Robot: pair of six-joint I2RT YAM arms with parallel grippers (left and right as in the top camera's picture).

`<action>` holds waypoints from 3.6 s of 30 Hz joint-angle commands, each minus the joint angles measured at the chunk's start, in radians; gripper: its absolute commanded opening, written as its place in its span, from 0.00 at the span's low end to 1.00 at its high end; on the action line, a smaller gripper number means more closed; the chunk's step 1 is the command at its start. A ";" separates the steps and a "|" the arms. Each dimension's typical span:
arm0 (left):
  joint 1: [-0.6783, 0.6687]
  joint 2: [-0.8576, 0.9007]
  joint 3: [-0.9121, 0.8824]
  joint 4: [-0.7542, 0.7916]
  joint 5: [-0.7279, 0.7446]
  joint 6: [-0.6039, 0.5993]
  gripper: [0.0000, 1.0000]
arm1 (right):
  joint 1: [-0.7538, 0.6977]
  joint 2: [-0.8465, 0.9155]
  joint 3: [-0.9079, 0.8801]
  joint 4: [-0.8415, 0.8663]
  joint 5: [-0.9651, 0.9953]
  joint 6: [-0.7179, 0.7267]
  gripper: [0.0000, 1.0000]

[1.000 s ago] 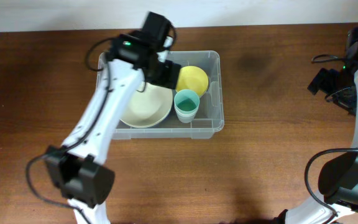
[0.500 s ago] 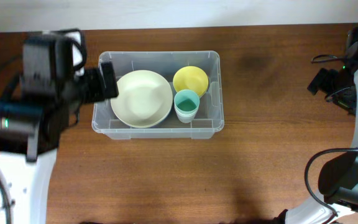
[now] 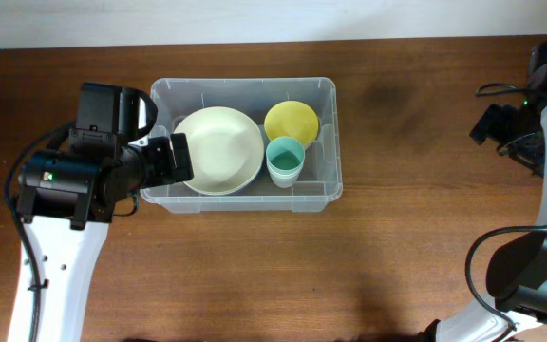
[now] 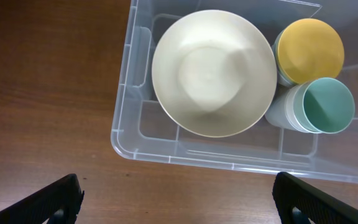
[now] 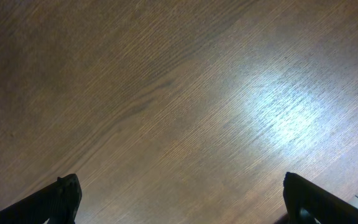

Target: Pack container

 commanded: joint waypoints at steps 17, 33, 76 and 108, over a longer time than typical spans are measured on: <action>-0.034 -0.100 -0.515 0.832 0.134 0.519 1.00 | -0.006 0.002 -0.002 0.000 0.013 0.008 0.99; 0.043 -0.817 -1.363 1.548 0.126 0.519 1.00 | -0.006 0.002 -0.002 0.000 0.013 0.008 0.99; 0.159 -1.349 -1.611 1.220 0.118 0.522 1.00 | -0.006 0.002 -0.002 0.000 0.013 0.008 0.99; 0.159 -1.349 -1.611 1.220 0.119 0.522 1.00 | -0.006 0.002 -0.002 0.000 0.014 0.007 0.99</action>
